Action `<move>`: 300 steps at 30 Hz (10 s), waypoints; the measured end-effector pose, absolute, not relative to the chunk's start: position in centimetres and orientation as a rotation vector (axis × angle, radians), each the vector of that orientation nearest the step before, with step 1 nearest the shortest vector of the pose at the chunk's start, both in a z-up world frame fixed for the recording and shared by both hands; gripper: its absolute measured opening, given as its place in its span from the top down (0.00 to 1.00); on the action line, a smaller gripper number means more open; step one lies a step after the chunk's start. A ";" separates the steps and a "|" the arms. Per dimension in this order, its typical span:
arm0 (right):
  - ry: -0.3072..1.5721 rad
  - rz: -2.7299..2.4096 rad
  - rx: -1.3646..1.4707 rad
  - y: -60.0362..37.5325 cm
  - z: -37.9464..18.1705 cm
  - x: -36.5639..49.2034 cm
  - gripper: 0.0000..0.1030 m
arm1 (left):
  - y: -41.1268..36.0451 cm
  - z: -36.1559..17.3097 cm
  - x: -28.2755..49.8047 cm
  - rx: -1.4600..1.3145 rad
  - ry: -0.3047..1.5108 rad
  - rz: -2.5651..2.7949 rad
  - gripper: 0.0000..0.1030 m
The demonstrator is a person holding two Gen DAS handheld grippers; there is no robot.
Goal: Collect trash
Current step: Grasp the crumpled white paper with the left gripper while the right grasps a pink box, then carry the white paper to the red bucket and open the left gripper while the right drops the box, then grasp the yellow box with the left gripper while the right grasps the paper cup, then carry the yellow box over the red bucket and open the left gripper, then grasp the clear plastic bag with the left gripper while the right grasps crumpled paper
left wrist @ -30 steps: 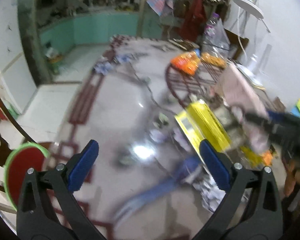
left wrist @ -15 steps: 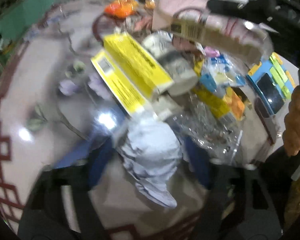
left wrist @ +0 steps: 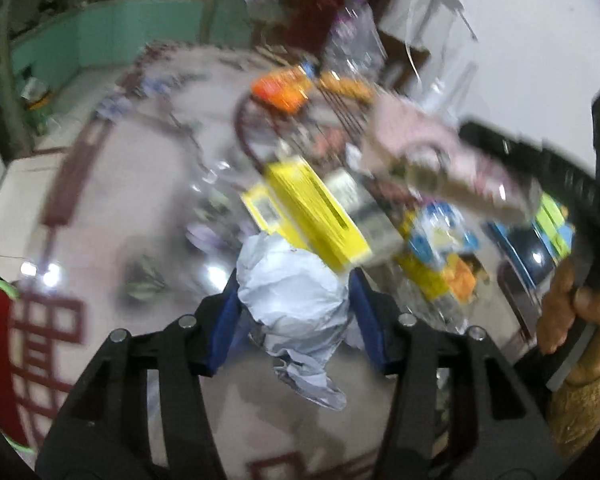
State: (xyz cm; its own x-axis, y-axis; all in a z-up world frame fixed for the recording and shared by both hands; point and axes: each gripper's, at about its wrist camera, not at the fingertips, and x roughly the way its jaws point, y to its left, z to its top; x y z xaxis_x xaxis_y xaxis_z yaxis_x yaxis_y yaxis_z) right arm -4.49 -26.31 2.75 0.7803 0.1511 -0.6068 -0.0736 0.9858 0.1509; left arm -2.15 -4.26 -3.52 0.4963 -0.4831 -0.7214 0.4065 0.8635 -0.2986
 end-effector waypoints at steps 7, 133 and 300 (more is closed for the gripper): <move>0.618 0.124 0.062 -25.1 4.3 -4.6 0.77 | 0.8 -0.7 -1.1 -0.155 0.798 -0.389 0.50; 1.124 0.212 0.200 -28.0 -5.9 3.3 0.48 | -5.3 -6.4 3.0 -0.310 1.024 -0.381 0.14; 1.096 0.038 0.347 -35.2 -4.0 -2.0 0.07 | 5.2 -2.2 0.8 -0.233 0.880 -0.152 0.08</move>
State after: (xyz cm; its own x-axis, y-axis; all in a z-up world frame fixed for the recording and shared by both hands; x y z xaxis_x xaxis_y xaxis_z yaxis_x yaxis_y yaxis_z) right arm -1.95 -35.21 -3.96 0.4621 0.2000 -0.8640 0.1402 0.9455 0.2938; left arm 0.77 5.17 -2.18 0.6285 -0.2268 -0.7440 0.0357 0.9639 -0.2638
